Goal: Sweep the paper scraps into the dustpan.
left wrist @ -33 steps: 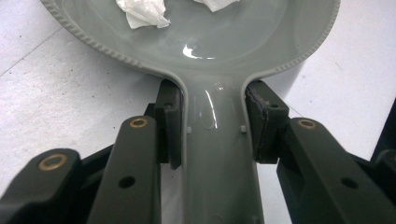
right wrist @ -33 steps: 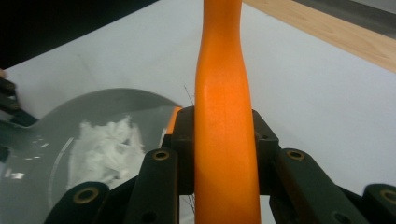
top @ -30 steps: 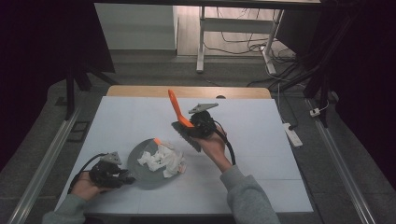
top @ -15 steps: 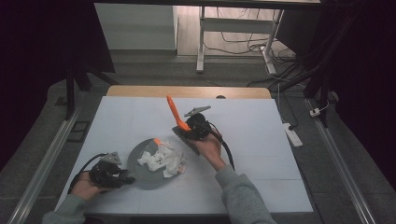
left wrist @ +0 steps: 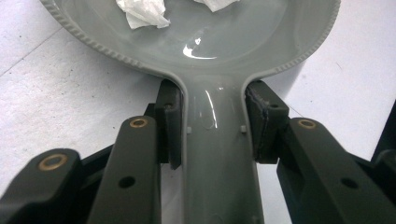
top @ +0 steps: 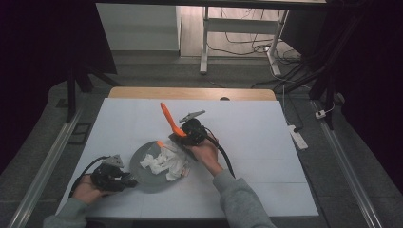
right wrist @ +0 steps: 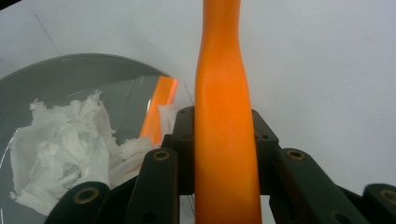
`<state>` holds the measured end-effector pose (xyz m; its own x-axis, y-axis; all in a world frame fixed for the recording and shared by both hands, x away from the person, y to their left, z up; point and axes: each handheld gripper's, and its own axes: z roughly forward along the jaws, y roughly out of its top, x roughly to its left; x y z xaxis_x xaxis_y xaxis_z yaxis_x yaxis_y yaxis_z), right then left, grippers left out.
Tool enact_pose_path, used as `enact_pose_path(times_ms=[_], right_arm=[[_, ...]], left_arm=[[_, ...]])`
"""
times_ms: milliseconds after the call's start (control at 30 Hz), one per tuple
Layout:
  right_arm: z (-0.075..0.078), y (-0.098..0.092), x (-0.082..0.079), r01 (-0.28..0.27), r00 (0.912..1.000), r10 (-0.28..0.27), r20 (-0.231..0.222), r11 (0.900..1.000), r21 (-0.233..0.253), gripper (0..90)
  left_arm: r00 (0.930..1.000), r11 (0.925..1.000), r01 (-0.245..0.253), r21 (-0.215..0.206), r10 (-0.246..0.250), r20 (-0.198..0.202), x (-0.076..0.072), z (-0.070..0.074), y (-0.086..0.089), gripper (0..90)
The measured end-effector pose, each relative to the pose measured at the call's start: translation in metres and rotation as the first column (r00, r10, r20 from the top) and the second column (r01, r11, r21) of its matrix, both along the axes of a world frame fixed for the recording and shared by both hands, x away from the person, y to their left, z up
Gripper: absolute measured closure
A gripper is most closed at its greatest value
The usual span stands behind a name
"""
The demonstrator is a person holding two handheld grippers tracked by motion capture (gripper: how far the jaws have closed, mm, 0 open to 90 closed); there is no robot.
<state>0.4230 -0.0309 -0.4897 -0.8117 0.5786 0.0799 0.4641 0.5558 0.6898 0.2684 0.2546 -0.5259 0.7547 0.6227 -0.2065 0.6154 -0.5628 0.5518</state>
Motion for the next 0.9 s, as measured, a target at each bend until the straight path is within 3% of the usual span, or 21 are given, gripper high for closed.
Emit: enact_pose_path(times_ms=[533,900], right_arm=[[-0.002,0.022,-0.014,-0.071,0.9974,0.071,-0.011,0.997,-0.008,70.3],[0.006,0.042,-0.028,-0.152,0.9879,0.153,-0.025,0.987,0.054,70.3]], left_arm=[[1.0,1.0,0.0,0.002,0.0,0.0,0.0,0.0,-0.001,61.7],[1.0,1.0,0.002,0.002,-0.002,0.0,0.0,0.0,0.0,61.7]])
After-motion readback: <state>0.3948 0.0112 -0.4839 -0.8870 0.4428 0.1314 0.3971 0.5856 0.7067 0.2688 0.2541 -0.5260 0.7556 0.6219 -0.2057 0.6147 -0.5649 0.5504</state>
